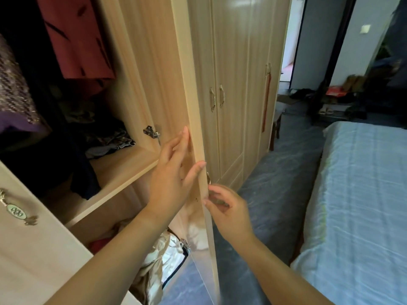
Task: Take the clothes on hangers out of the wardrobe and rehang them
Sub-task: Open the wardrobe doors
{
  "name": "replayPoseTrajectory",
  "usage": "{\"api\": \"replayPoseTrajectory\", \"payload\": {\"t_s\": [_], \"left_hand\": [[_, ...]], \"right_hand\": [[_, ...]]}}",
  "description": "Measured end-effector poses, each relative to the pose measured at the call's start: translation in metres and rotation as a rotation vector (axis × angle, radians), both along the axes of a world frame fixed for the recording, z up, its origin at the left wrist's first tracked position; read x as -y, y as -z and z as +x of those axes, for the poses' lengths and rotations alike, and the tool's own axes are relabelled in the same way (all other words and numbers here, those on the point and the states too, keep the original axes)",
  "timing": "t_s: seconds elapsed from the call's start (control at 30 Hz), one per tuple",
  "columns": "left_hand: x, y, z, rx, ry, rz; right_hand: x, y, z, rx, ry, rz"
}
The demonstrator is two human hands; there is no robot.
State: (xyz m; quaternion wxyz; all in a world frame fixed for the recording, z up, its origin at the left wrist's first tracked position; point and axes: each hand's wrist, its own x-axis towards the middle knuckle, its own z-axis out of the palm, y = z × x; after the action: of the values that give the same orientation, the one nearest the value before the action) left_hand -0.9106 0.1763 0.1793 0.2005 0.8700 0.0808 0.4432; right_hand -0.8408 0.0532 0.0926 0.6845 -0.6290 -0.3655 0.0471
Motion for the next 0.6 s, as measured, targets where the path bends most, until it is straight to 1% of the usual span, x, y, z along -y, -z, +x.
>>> {"api": "replayPoseTrajectory", "payload": {"t_s": [0.13, 0.43, 0.53, 0.6], "left_hand": [[0.004, -0.002, 0.026, -0.025, 0.032, 0.084], [0.0, 0.005, 0.085, -0.033, 0.077, 0.082], [-0.008, 0.009, 0.107, -0.066, 0.078, 0.189], [-0.019, 0.01, 0.123, -0.081, 0.071, 0.311]], "right_hand": [[0.004, -0.003, 0.023, -0.074, 0.079, 0.011], [0.012, 0.002, 0.066, -0.068, 0.194, 0.041], [0.013, 0.003, 0.086, -0.056, 0.266, 0.028], [0.012, 0.003, 0.099, -0.029, 0.32, 0.006]]}}
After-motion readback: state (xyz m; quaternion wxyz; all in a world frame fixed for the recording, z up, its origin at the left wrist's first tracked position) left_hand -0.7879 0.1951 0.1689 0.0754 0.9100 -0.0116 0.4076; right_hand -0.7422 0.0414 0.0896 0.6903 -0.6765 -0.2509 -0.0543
